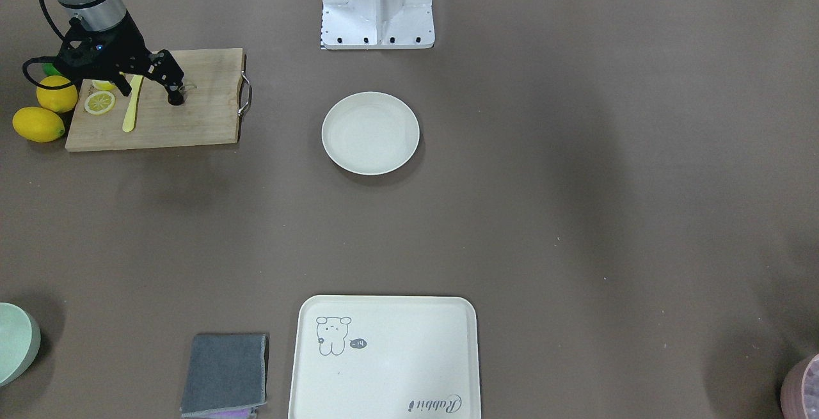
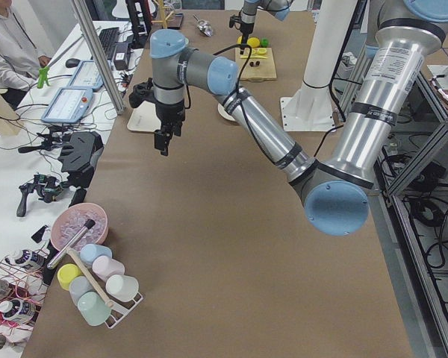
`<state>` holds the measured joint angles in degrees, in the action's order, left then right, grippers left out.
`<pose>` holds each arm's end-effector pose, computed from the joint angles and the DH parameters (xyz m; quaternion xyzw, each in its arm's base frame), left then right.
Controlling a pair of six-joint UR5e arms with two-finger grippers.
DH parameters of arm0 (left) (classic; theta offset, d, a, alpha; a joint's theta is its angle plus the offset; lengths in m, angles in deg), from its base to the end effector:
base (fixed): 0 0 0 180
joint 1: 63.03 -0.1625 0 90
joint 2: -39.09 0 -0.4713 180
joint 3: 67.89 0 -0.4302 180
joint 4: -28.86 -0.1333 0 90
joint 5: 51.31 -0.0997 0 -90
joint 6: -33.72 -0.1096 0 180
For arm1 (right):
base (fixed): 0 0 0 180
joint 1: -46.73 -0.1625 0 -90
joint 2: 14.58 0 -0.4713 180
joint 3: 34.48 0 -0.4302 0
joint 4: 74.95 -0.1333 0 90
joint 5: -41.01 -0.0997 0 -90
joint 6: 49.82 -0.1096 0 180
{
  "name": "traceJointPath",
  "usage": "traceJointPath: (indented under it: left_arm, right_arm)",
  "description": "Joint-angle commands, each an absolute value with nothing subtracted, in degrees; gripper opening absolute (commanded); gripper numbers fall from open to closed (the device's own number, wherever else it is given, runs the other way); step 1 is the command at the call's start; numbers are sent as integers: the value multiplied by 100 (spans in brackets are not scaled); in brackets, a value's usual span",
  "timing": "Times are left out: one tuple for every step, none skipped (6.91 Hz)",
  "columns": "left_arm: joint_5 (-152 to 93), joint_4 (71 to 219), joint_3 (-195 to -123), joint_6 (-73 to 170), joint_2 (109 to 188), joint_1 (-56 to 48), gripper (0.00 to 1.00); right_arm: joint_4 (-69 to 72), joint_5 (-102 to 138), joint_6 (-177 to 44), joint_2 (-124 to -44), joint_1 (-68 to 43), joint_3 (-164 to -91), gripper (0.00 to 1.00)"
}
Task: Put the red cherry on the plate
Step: 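Move the right gripper over the dark red cherries on the cutting board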
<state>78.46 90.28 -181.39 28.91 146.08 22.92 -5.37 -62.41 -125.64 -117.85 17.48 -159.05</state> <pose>-0.0221 -0.5828 0.3957 0.0998 0.3376 0.1074 0.9298 -0.3294 -0.3081 0.4782 0.0294 -0.3689 0.0804 0.9255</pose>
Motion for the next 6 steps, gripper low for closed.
traceJointPath:
  left_arm:
    - [7860, 9178, -18048, 2730, 14526, 2372, 98]
    - [7860, 9266, -18039, 2730, 14508, 2363, 98]
    - [7860, 9276, -18039, 2730, 14508, 2363, 98]
    - [7860, 9276, -18039, 2730, 14508, 2363, 98]
    - [7999, 9276, -18030, 2730, 14500, 2363, 98]
    - [8157, 9276, -18022, 2730, 14395, 2363, 98]
  right_arm:
    - [-560, -5990, -12838, -11864, 2132, -15754, 100]
    - [-569, -5876, -12866, -11820, 2237, -15649, 99]
    - [-569, -5875, -12883, -11811, 2264, -15613, 95]
    - [-569, -5857, -13014, -11811, 2360, -15604, 87]
    - [-569, -5840, -13068, -11811, 2466, -15604, 75]
    - [-560, -5814, -13068, -11811, 2502, -15569, 73]
